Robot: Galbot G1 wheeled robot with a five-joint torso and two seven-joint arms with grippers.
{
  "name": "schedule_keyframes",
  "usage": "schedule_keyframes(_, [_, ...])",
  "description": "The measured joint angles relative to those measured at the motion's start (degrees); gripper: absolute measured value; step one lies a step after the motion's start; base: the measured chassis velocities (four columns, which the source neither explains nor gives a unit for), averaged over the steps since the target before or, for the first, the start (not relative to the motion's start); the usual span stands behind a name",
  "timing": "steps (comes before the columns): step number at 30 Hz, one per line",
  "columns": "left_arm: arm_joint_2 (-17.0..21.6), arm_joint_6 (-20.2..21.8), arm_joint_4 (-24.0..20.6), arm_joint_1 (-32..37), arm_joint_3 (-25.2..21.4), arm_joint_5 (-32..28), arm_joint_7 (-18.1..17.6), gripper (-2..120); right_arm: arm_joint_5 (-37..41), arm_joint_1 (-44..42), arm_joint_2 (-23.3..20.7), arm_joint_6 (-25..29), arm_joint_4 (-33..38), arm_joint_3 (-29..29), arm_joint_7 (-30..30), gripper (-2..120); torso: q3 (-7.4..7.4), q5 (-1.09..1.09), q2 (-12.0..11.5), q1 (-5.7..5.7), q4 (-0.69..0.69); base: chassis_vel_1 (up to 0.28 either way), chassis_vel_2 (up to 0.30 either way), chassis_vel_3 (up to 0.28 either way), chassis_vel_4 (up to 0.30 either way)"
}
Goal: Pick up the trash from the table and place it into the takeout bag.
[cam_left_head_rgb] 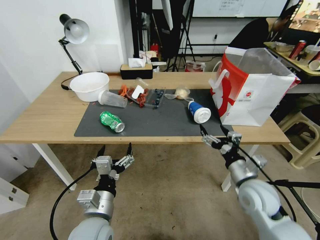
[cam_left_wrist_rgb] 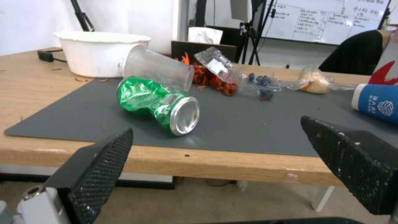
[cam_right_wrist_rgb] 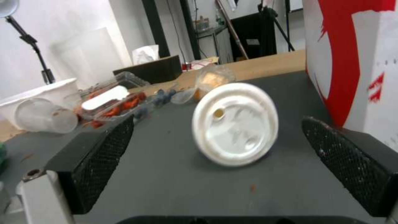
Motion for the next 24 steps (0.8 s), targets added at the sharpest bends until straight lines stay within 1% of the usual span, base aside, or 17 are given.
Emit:
schedule_keyframes(2, [-0.2, -0.1, 0.1, 0.1, -0.1, 0.1, 0.0, 100, 1.4, 3.2, -0.3, -0.8, -2.5, 0.0, -1.1, 100, 0.0, -0.02, 0.0, 0.0, 0.01, 0.0, 0.0, 0.0, 0.0])
schedule_keyframes(6, [-0.4, -0.2, 0.2, 0.2, -0.2, 0.2, 0.0, 100, 2.2, 5.5, -0.4, -1.4, -4.3, 0.0, -1.6, 100, 0.0, -0.02, 0.0, 0.0, 0.01, 0.0, 0.0, 0.0, 0.0])
schedule_keyframes(8, [-0.4, -0.3, 0.3, 0.3, -0.2, 0.4, -0.1, 100, 2.8, 8.0, -0.6, -1.7, -6.7, -0.3, -2.2, 100, 0.0, -0.02, 0.0, 0.0, 0.01, 0.0, 0.0, 0.0, 0.0])
schedule_keyframes(12, [-0.5, -0.3, 0.3, 0.4, -0.2, 0.5, -0.1, 100, 3.6, 10.6, -0.6, -2.4, -9.0, -0.9, -2.4, 100, 0.0, -0.02, 0.0, 0.0, 0.01, 0.0, 0.0, 0.0, 0.0])
schedule_keyframes(21, [-0.8, -0.5, 0.6, 0.5, -0.2, 1.0, -0.1, 100, 4.5, 14.7, 0.4, -3.3, -14.2, -2.6, -2.3, 100, 0.0, -0.02, 0.0, 0.0, 0.01, 0.0, 0.0, 0.0, 0.0])
schedule_keyframes(24, [-0.8, -0.5, 0.6, 0.5, -0.2, 1.0, -0.1, 100, 4.5, 15.1, 0.7, -3.3, -14.8, -2.8, -2.2, 100, 0.0, -0.02, 0.0, 0.0, 0.01, 0.0, 0.0, 0.0, 0.0])
